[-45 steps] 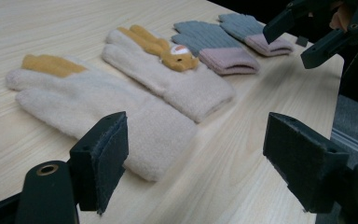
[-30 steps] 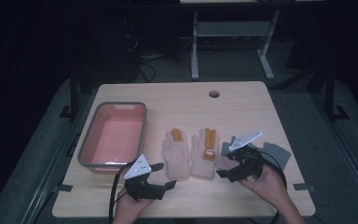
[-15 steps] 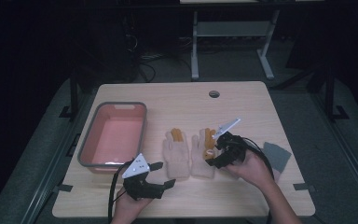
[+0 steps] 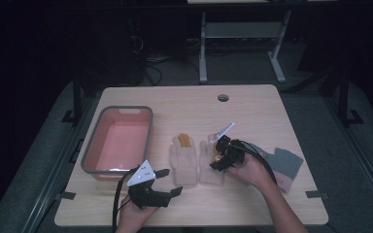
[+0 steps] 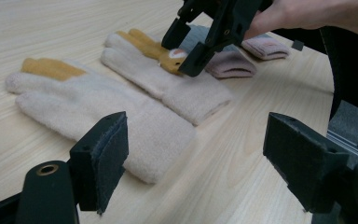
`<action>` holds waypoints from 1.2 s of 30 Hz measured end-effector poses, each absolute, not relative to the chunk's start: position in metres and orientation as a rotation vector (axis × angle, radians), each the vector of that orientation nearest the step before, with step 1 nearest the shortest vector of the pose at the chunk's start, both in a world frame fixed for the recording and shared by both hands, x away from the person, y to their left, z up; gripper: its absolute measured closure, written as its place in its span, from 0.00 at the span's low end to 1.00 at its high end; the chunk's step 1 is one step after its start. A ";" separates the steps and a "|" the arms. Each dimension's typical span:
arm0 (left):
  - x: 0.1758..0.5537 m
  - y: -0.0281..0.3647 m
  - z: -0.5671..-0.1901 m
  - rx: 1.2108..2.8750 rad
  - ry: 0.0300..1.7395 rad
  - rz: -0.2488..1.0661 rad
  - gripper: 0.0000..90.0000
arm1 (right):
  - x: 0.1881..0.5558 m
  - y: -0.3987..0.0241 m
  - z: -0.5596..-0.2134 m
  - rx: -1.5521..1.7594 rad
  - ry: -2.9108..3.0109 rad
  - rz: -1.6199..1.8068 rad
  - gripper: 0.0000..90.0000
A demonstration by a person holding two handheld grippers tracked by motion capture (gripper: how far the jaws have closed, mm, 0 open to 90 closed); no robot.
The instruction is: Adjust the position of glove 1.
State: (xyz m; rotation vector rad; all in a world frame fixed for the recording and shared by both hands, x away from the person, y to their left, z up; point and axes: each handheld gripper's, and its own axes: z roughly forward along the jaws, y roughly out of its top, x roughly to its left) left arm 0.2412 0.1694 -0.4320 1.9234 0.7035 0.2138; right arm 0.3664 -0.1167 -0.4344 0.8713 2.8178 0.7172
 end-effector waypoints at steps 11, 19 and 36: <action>0.240 0.169 -0.432 1.914 0.715 0.204 0.24 | 0.367 -0.114 -0.445 0.875 2.798 0.649 0.51; 0.240 0.171 -0.431 1.905 0.714 0.222 0.25 | 0.367 -0.113 -0.445 0.870 2.788 0.635 0.59; 0.241 0.174 -0.430 1.892 0.737 0.225 0.25 | 0.365 -0.113 -0.432 0.906 2.771 0.670 0.65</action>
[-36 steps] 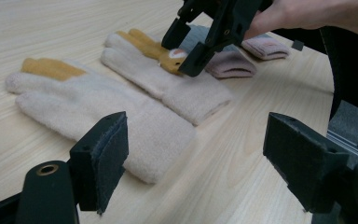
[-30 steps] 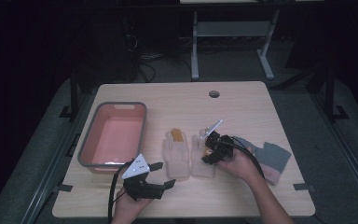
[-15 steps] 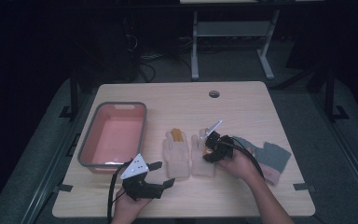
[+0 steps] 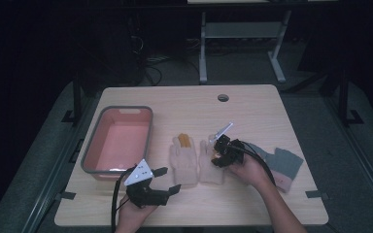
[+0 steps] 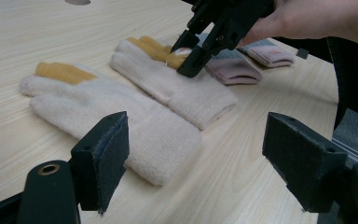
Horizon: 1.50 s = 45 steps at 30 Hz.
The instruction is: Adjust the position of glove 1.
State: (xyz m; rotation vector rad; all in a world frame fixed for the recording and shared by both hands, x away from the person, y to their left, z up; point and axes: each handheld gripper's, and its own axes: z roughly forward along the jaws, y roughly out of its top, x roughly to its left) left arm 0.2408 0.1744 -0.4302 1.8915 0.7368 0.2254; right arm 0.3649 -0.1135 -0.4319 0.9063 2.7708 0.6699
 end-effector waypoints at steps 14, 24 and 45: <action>0.241 0.177 -0.429 1.876 0.753 0.237 0.25 | 0.360 -0.114 -0.408 0.878 2.743 0.712 0.65; 0.240 0.180 -0.428 1.864 0.760 0.243 0.25 | 0.356 -0.112 -0.389 0.850 2.725 0.751 0.65; 0.237 0.181 -0.426 1.841 0.766 0.244 0.25 | 0.357 -0.055 -0.363 0.617 2.749 0.827 0.65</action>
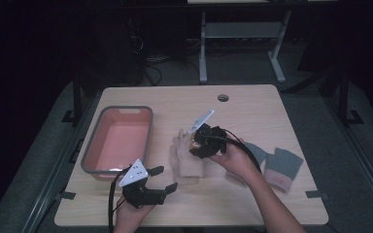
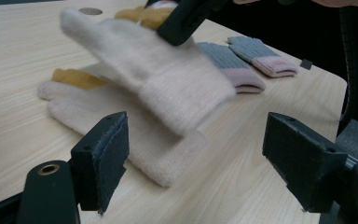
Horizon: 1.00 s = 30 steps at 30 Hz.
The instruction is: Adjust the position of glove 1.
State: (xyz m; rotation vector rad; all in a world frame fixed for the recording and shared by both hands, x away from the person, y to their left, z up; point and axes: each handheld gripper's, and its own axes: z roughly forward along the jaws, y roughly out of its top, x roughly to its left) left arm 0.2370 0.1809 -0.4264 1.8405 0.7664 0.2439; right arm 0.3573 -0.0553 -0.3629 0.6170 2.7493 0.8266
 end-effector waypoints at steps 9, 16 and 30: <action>0.237 0.181 -0.426 1.841 0.770 0.248 0.25 | 0.359 -0.036 -0.367 0.540 2.774 0.829 0.65; 0.237 0.182 -0.426 1.845 0.770 0.248 0.25 | 0.363 -0.026 -0.378 0.505 2.799 0.792 0.65; 0.239 0.182 -0.427 1.851 0.777 0.246 0.25 | 0.368 -0.023 -0.407 0.514 2.834 0.758 0.62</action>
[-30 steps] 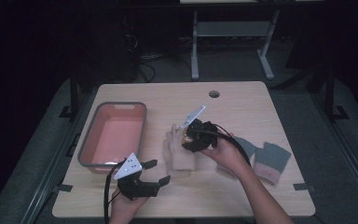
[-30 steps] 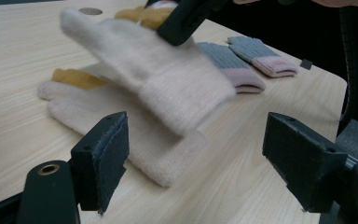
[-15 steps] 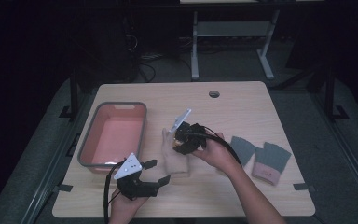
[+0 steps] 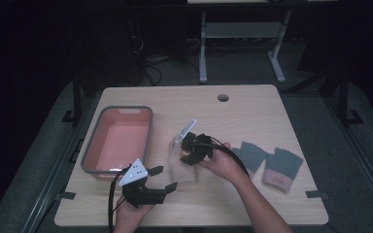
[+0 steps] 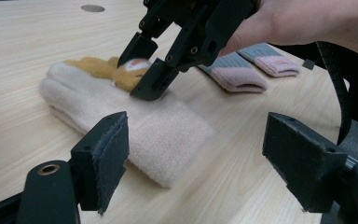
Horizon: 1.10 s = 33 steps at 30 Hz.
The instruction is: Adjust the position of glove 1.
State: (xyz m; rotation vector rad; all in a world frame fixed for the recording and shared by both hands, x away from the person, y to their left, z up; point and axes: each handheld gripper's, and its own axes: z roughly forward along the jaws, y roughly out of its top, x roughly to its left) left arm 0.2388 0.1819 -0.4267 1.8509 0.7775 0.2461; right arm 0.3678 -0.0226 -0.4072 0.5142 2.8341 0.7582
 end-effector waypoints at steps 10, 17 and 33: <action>0.240 0.180 -0.429 1.864 0.797 0.235 0.25 | 0.371 -0.030 -0.420 0.633 2.856 0.813 0.50; 0.245 0.179 -0.432 1.862 0.837 0.217 0.25 | 0.367 -0.044 -0.415 0.761 2.815 0.915 0.37; 0.261 0.164 -0.434 1.869 1.016 0.154 0.27 | 0.355 -0.073 -0.417 1.105 2.765 1.115 0.31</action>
